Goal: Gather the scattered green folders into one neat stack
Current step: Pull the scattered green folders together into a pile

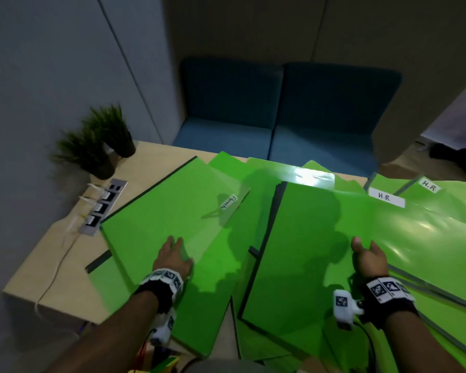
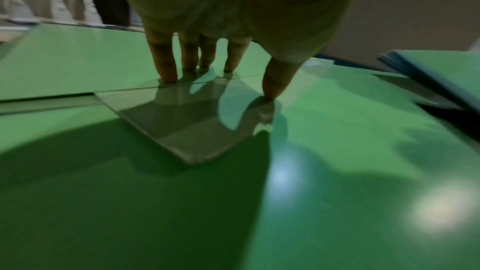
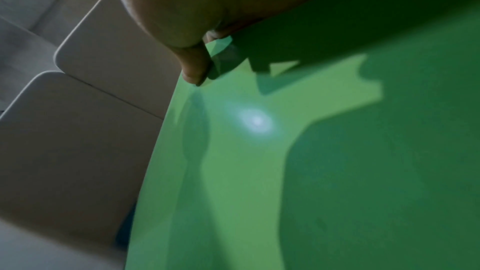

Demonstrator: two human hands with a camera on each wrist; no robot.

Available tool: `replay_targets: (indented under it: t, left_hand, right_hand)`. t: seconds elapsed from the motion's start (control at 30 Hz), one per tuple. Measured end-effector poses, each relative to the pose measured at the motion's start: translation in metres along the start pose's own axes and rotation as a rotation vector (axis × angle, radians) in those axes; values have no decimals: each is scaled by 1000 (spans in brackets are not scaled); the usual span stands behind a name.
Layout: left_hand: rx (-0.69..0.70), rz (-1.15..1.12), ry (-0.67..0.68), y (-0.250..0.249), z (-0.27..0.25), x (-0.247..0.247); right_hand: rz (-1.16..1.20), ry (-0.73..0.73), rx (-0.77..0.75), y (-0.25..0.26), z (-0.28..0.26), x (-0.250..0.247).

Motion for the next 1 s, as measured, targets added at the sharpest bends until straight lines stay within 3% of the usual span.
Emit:
replay_targets:
  t: [0.1, 0.23, 0.37, 0.5, 0.6, 0.8, 0.9, 1.0]
  left_hand:
    - [81, 30, -58, -21, -15, 12]
    - [165, -185, -173, -28, -3, -9]
    - [23, -301, -342, 15, 45, -71]
    - [-173, -232, -178, 56, 87, -94]
    - [-173, -153, -70, 58, 105, -92]
    - [-207, 117, -40, 30, 110, -96]
    - [-237, 78, -10, 27, 119, -93]
    - [-254, 77, -8, 20, 119, -96]
  right_hand:
    - [-41, 3, 25, 9, 1, 15]
    - [-128, 34, 20, 14, 1, 36]
    - [-169, 34, 7, 0, 2, 42]
    - [-21, 75, 175, -14, -1, 42]
    - [54, 91, 248, -18, 1, 46]
    - [-200, 48, 42, -6, 13, 46]
    - [-295, 78, 56, -13, 10, 47]
    - [-213, 65, 107, -18, 7, 46]
Point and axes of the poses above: each hand's wrist, its own z-axis towards the middle knuckle, its own x-axis out of the palm, y = z × x, the point moved 5 cm from there along z, towards the middle knuckle, and after that the axes turned 6 degrees about -z, right-handed, at the moved point
